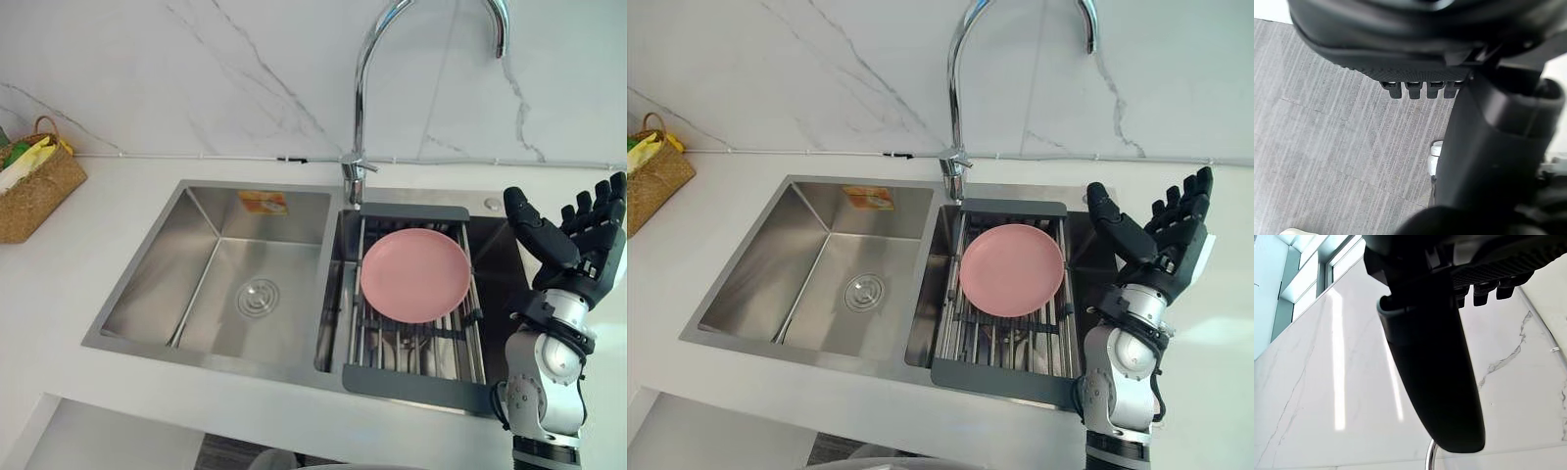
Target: Walk over to the sink, pick up the cup, carry it to the dishwasher, place the cup inside the dishwasher, then close the dishwasher door
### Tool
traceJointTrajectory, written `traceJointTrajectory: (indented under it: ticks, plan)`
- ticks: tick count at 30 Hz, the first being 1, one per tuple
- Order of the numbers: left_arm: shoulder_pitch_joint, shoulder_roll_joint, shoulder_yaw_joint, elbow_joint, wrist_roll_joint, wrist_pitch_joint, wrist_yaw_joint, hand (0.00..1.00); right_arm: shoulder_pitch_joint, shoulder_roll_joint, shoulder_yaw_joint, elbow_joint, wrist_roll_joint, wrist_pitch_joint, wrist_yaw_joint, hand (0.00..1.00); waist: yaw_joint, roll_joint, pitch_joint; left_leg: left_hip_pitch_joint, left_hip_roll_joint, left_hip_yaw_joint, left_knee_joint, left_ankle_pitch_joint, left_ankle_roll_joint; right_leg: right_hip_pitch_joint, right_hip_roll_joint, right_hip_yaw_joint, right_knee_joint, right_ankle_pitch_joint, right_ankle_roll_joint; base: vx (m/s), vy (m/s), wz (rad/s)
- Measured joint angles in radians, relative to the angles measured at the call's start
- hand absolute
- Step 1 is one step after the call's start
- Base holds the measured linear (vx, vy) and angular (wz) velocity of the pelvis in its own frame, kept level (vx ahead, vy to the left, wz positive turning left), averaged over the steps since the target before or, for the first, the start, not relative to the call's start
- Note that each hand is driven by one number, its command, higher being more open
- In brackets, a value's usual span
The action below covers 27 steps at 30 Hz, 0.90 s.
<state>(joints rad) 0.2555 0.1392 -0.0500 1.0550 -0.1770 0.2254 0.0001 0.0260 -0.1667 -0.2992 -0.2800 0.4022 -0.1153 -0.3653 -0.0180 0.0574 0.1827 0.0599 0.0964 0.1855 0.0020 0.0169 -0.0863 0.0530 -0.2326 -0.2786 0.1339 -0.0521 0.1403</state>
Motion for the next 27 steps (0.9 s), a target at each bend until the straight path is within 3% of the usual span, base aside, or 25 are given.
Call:
traceJointTrajectory:
  ticks: [4,8,14,19,27]
  plan:
    - [0.006,0.011,-0.005,0.001,0.001,0.000,0.000,1.00,0.010,0.003,0.000,0.000,0.002,0.000,0.037,1.00,0.001,-0.018,-0.017,0.021,0.008,0.019,-0.033,0.013,-0.006,0.000,0.014,0.017,-0.015,0.009,-0.005,-0.01,-0.007,-0.15]
    - [0.012,0.026,-0.028,0.002,0.004,0.002,0.000,1.00,0.026,0.002,-0.003,0.000,0.006,0.010,0.138,1.00,0.001,-0.041,-0.036,0.050,0.016,0.051,-0.065,0.023,-0.011,0.000,0.029,0.044,-0.027,0.018,-0.009,0.00,-0.005,-0.21]
    - [0.019,0.038,-0.037,0.002,0.030,0.006,-0.001,1.00,0.038,-0.055,0.000,0.002,-0.014,0.086,0.321,1.00,-0.001,-0.068,-0.059,0.070,0.024,0.080,-0.087,0.030,-0.015,-0.001,0.044,0.070,-0.050,0.035,-0.012,-0.01,-0.003,-0.16]
    - [0.026,0.058,-0.035,0.003,0.040,0.008,-0.013,1.00,0.044,-0.124,0.046,0.004,-0.042,0.182,0.509,1.00,0.001,-0.106,-0.071,0.087,0.031,0.120,-0.092,0.028,-0.017,-0.002,0.057,0.103,-0.068,0.053,-0.018,-0.02,-0.003,-0.21]
    - [0.038,0.090,-0.034,0.004,0.062,0.011,-0.041,1.00,0.067,-0.170,0.093,0.057,-0.127,0.231,0.639,1.00,0.000,-0.169,-0.085,0.098,0.032,0.146,-0.092,0.028,-0.018,-0.010,0.061,0.125,-0.072,0.065,-0.022,-0.02,0.001,-0.11]
